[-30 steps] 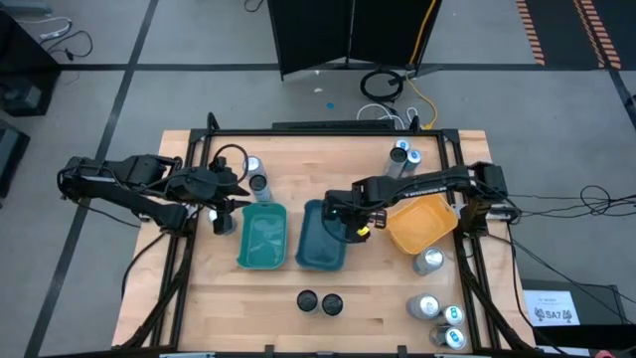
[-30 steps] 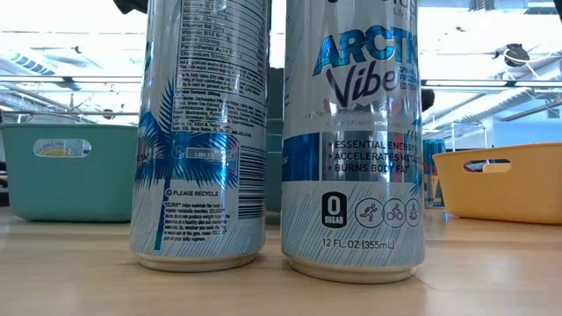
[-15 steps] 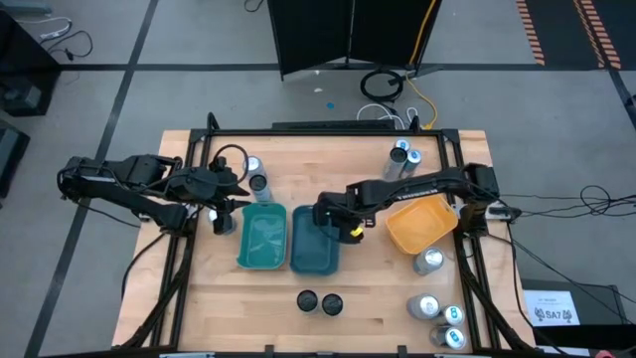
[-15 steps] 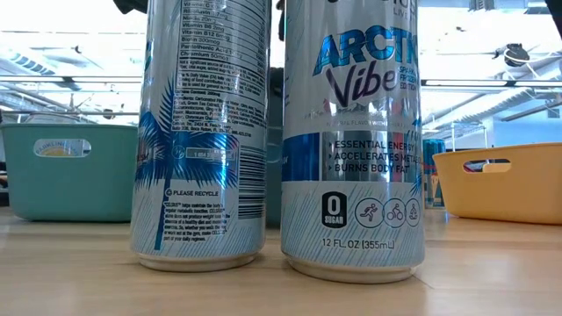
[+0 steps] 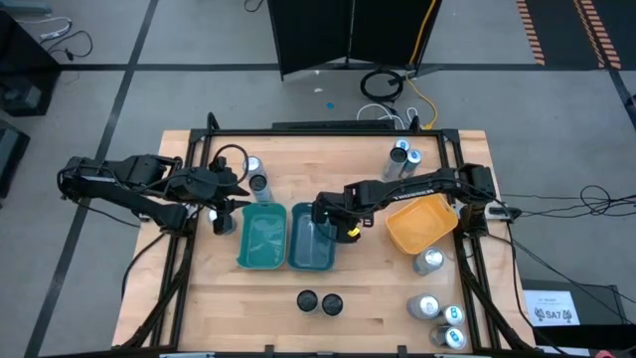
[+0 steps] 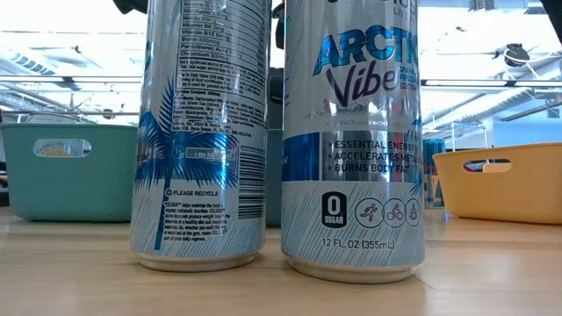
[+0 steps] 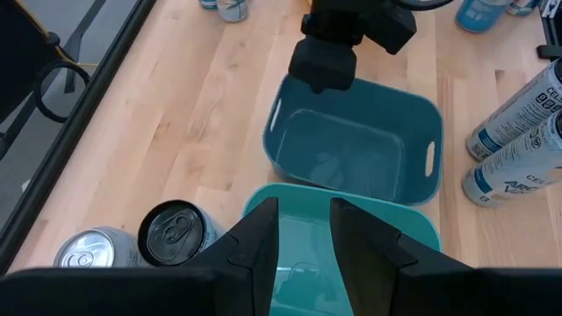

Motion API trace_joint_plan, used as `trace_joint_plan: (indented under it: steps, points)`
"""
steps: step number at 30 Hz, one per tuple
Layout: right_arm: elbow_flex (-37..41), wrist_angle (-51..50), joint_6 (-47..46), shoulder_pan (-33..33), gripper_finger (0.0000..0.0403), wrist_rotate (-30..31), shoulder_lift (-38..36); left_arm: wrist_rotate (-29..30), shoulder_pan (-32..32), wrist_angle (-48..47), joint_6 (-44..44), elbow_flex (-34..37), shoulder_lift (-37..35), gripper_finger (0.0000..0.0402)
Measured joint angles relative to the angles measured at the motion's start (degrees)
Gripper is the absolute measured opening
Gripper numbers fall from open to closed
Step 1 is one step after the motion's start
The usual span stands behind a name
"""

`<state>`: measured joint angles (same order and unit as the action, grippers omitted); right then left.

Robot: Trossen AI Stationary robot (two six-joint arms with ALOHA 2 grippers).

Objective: Sort soda cans
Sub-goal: Prepare the blue bin, then prepare the yellow bin

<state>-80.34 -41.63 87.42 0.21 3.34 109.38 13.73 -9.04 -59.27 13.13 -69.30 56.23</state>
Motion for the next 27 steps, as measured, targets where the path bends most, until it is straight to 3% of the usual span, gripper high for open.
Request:
trace_joint_plan:
  steps: [5,20,23,27]
  points:
    - [0.0,0.1,0.2,0.0,0.0025,2.7,-0.1,0.0,0.0,0.0,0.0,0.0,0.0,0.0116]
    - [0.0,0.3,-0.3,0.0,0.0086,2.9,-2.7,0.0,0.0,0.0,0.0,0.0,0.0,0.0116]
    - [0.0,0.1,-2.9,0.0,0.0089,3.5,-5.0,0.0,0.0,0.0,0.0,0.0,0.0,0.0116]
    - [0.0,-0.5,-9.7,0.3,0.0089,9.1,-9.2,0.0,0.0,0.0,0.0,0.0,0.0,0.0116]
